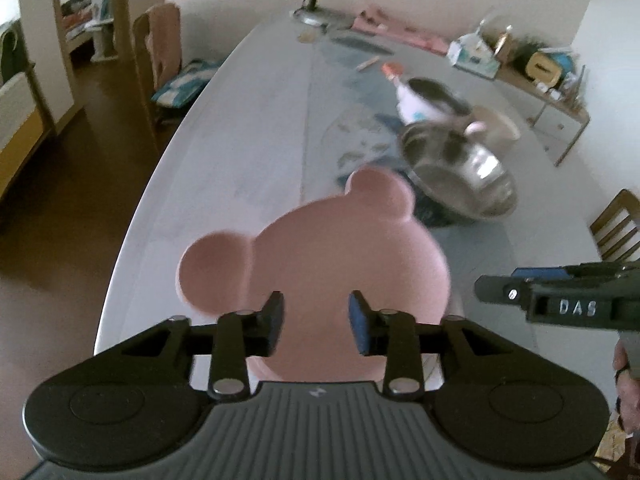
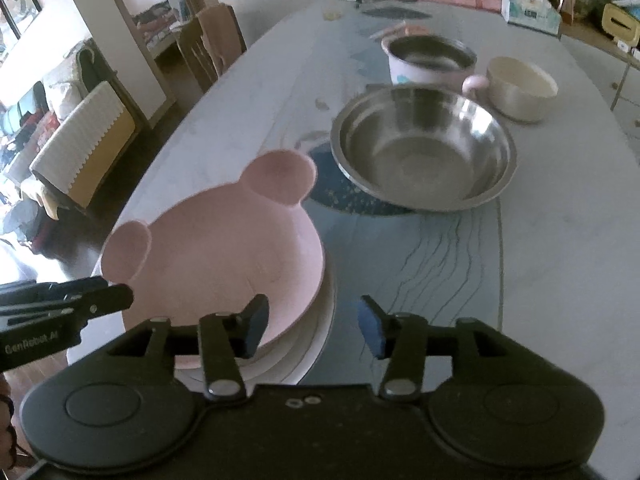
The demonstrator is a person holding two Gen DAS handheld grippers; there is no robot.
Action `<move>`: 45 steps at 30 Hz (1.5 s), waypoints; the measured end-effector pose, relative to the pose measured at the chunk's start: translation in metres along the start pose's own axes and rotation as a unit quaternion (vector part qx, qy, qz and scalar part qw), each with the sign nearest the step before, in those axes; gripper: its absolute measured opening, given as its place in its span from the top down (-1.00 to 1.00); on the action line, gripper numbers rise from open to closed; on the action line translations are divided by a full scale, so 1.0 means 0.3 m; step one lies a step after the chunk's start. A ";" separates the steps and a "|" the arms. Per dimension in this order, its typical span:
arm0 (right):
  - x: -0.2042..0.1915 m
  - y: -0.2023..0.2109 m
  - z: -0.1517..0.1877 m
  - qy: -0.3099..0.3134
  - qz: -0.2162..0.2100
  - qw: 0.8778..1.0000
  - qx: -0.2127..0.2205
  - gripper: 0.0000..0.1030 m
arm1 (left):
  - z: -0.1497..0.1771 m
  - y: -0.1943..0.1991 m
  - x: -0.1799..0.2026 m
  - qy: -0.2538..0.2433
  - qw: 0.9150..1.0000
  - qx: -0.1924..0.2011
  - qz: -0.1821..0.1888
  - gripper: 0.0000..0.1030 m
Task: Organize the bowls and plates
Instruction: 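Lower the pink bear plate onto the white plates and open both tools, then move both tools to the large steel bowl and grip its rim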
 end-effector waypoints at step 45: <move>0.624 -0.222 -0.352 -0.018 0.100 0.994 0.043 -0.58 | -0.419 -0.694 0.417 -0.087 0.995 -0.031 -0.032 -0.52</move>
Point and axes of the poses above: each gripper's, at about its wrist camera, not at the fingertips, and y roughly against the way its jaws point, x to its right, z to its underside, the point moved 9 cm from there along -y, roughly the way its jaws point, and after that the axes turned 8 degrees about x, right-handed, at the moved point
